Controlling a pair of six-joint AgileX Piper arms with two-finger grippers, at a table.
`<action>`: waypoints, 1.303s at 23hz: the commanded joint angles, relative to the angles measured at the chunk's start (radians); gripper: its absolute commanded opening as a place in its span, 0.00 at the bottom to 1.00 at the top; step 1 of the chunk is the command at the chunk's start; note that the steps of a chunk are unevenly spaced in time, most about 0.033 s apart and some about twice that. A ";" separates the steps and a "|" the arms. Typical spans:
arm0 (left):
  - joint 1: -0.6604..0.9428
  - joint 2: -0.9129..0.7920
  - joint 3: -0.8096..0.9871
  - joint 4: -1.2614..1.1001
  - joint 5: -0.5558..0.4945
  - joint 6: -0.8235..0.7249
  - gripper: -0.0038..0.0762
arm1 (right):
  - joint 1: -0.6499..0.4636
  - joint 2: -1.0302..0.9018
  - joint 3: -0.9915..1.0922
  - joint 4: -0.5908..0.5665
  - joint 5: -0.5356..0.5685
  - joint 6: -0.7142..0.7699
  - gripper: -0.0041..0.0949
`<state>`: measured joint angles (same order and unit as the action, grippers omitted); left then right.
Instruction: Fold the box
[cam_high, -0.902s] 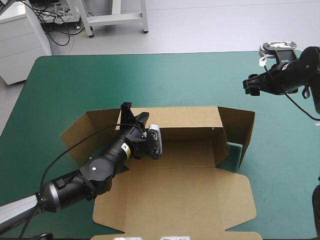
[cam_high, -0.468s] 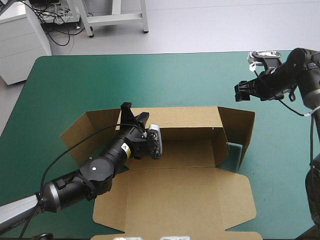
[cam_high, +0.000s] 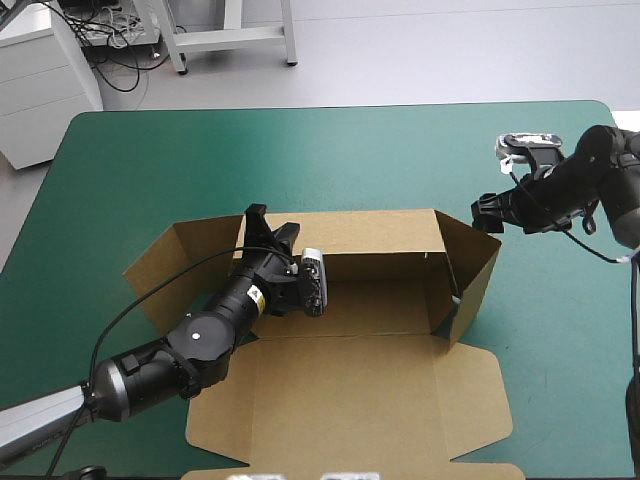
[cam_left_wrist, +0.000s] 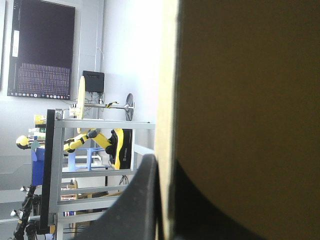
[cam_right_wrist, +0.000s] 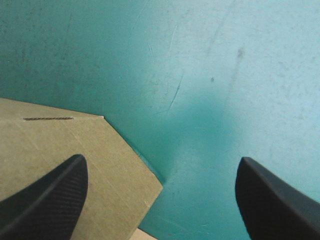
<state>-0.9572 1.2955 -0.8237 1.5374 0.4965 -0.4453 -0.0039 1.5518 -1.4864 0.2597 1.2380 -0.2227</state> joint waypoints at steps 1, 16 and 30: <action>-0.006 -0.013 -0.018 -0.032 0.023 -0.034 0.01 | -0.005 -0.076 0.021 0.025 0.006 -0.032 0.80; -0.006 -0.013 -0.018 -0.027 0.030 -0.034 0.01 | -0.005 -0.318 0.332 0.271 -0.205 -0.422 0.80; -0.006 -0.013 -0.018 -0.027 0.041 -0.023 0.01 | -0.005 -0.450 0.543 0.508 -0.284 -0.715 0.80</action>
<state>-0.9572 1.2984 -0.8237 1.5391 0.5054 -0.4452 -0.0039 1.1233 -0.9198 0.6974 0.9660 -0.9151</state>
